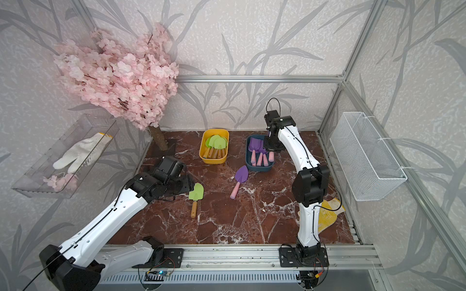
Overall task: Sort the small shovels by color and place them into the storage box
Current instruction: Place the shovel in the storage box.
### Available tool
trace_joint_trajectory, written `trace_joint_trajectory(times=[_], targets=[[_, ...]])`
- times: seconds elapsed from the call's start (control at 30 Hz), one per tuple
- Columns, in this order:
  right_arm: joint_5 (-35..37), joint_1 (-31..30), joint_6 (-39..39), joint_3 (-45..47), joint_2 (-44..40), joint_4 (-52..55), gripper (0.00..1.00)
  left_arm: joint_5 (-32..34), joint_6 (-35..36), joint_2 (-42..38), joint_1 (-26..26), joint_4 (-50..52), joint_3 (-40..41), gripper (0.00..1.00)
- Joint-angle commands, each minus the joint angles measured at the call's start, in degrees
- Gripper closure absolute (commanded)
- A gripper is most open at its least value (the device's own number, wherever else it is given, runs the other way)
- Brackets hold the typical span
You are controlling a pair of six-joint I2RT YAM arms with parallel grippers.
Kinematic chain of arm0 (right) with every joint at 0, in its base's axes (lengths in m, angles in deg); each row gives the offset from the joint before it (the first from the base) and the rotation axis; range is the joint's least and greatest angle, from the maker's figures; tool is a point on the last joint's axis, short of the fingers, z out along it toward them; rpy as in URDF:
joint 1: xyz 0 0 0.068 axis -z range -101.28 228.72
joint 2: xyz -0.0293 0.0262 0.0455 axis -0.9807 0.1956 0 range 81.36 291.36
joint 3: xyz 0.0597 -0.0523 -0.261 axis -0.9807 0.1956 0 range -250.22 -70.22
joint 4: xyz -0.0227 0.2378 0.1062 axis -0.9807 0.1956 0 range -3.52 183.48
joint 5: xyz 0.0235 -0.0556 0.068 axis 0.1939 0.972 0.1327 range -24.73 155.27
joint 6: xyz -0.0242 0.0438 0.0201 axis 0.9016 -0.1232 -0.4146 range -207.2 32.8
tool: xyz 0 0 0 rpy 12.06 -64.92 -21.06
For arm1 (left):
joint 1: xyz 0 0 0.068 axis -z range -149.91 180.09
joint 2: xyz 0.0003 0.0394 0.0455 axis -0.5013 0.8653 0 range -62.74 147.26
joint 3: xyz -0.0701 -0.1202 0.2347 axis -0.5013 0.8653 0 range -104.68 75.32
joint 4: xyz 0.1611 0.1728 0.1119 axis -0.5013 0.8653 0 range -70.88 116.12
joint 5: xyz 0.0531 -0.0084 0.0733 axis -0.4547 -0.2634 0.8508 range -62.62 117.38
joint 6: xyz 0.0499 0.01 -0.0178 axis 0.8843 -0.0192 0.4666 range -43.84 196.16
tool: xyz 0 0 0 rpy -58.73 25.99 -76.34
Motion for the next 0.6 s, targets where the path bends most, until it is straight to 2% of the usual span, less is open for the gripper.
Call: trace_joint_trajectory(times=[0.0, 0.3, 0.57], targets=[[-1.41, -1.09, -2.20, -4.81, 4.56, 3.56, 0.82, 0.99, 0.71, -0.01, 0.16, 1.89, -2.12, 0.31], [-2.96, -2.86, -2.69, -23.13, 19.01, 12.00, 0.81, 0.57, 0.64, 0.69, 0.14, 2.22, -2.65, 0.31], [-3.23, -2.84, -3.26, -24.35, 22.44, 11.32, 0.81, 0.48, 1.00, 1.15, 0.18, 2.49, -2.75, 0.31]])
